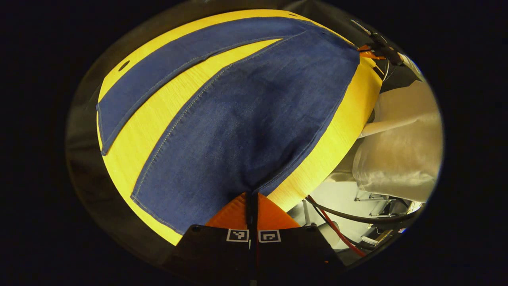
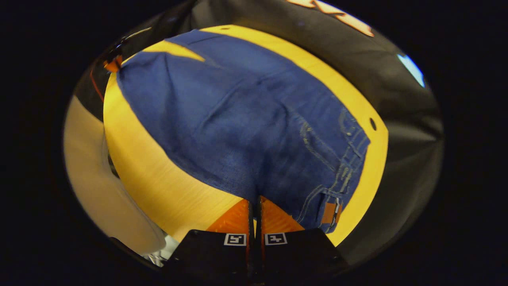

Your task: Grasp the waist and the cuffs of the jeans and fold them to make the two legs overlap; first hold the waist and fold one-third of the jeans toward the cuffs, then hold the cuffs and fold the remaining one-third in the same direction to finish folding.

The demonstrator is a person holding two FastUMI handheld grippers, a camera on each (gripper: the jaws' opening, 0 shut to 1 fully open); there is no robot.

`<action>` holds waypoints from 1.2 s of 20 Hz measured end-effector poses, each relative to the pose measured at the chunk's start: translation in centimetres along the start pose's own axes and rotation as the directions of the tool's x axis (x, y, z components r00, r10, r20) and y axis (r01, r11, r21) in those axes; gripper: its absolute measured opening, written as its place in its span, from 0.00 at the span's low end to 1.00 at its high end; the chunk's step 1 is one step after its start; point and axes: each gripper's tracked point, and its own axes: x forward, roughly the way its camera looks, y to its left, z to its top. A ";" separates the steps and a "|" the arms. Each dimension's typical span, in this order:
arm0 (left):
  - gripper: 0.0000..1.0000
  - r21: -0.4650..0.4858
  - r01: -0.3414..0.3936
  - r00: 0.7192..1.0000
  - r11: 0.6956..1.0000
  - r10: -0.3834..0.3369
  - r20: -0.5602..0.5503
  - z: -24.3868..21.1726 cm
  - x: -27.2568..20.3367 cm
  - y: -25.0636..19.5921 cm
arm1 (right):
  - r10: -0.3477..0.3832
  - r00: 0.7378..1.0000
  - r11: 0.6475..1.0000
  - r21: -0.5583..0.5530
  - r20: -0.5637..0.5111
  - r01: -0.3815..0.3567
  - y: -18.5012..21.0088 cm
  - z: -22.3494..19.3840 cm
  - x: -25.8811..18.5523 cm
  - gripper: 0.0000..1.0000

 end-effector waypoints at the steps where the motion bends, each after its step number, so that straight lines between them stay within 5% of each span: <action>1: 0.00 0.005 -0.011 1.000 1.000 0.011 0.008 0.6 -0.7 0.4 | -0.026 0.999 0.999 0.046 0.033 0.025 -0.2 0.8 -0.8 0.02; 12: 0.00 0.117 -0.223 0.974 0.968 0.216 0.064 8.2 -9.0 9.1 | -0.287 0.919 0.928 0.315 0.269 0.198 -6.6 12.4 -5.5 0.00; 18: 0.00 0.129 -0.334 0.942 0.934 0.325 0.086 14.8 -11.5 15.8 | -0.352 0.877 0.881 0.432 0.325 0.193 -11.3 18.7 -4.0 0.02; 24: 0.00 0.045 -0.361 0.931 0.932 0.357 0.081 20.8 -8.3 23.1 | -0.350 0.883 0.852 0.498 0.313 0.161 -15.1 23.8 2.3 0.00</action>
